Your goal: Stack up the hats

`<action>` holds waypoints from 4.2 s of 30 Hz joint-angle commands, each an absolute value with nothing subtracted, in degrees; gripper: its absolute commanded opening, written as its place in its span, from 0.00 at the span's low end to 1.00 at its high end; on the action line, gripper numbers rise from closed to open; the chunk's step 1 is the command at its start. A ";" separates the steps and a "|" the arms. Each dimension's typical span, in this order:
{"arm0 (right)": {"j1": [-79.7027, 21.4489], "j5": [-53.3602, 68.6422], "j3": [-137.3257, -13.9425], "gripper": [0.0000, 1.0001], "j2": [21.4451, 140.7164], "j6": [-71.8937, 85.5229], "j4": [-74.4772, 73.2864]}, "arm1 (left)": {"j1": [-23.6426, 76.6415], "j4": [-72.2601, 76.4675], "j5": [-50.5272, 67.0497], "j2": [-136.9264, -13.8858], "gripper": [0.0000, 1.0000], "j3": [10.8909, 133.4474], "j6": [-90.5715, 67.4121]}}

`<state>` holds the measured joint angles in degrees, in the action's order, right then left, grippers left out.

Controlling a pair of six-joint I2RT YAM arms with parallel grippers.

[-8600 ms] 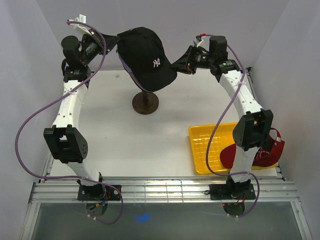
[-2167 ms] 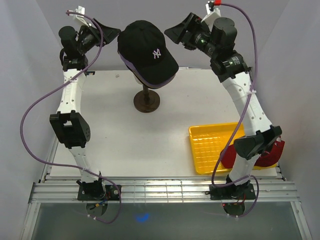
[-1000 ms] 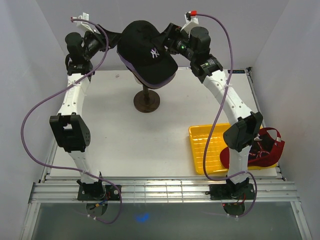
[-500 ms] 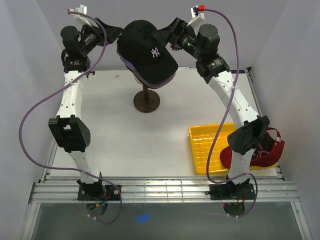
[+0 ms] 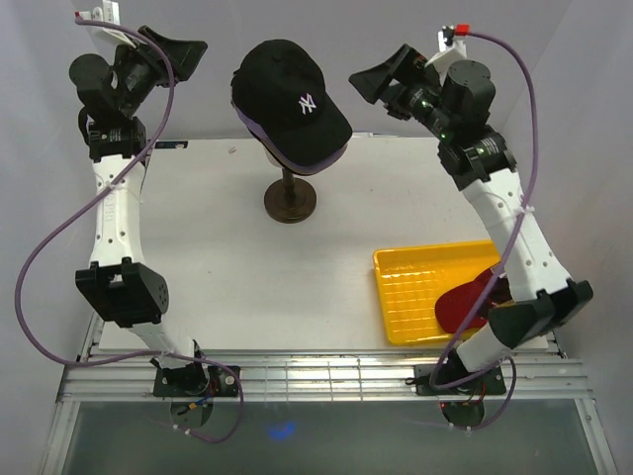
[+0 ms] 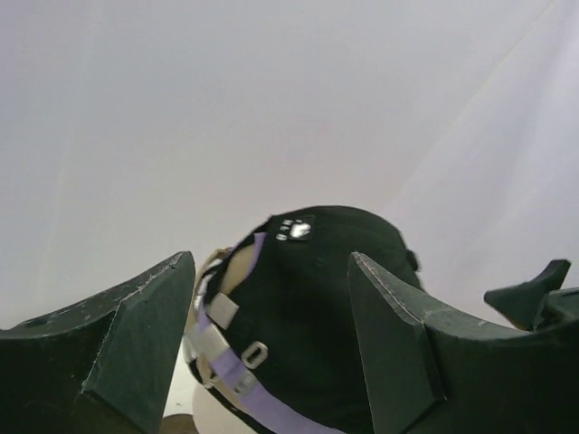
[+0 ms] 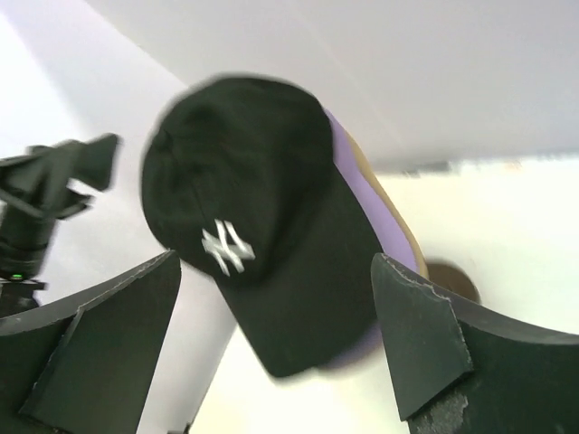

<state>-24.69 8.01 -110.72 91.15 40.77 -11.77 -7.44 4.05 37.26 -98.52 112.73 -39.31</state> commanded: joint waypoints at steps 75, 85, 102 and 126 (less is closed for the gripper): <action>-23.91 16.43 -81.39 0.89 49.75 43.42 -34.11 | 75.15 -10.90 12.66 -140.97 0.76 129.11 -18.90; -23.91 16.08 -82.18 0.89 49.75 43.15 -34.10 | 75.32 -13.09 5.98 -141.94 0.48 130.52 -17.14; -23.91 15.91 -89.28 0.89 52.38 43.15 -35.68 | 73.66 -13.62 -2.72 -135.89 0.00 128.50 -19.85; -23.91 13.09 -94.59 0.89 50.63 52.37 -33.32 | 55.38 2.37 10.28 -111.27 0.00 120.04 -45.17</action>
<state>-24.01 12.29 -96.60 52.53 48.42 -36.67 57.84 -1.30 5.87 -113.65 114.02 -41.34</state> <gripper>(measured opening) 0.890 0.199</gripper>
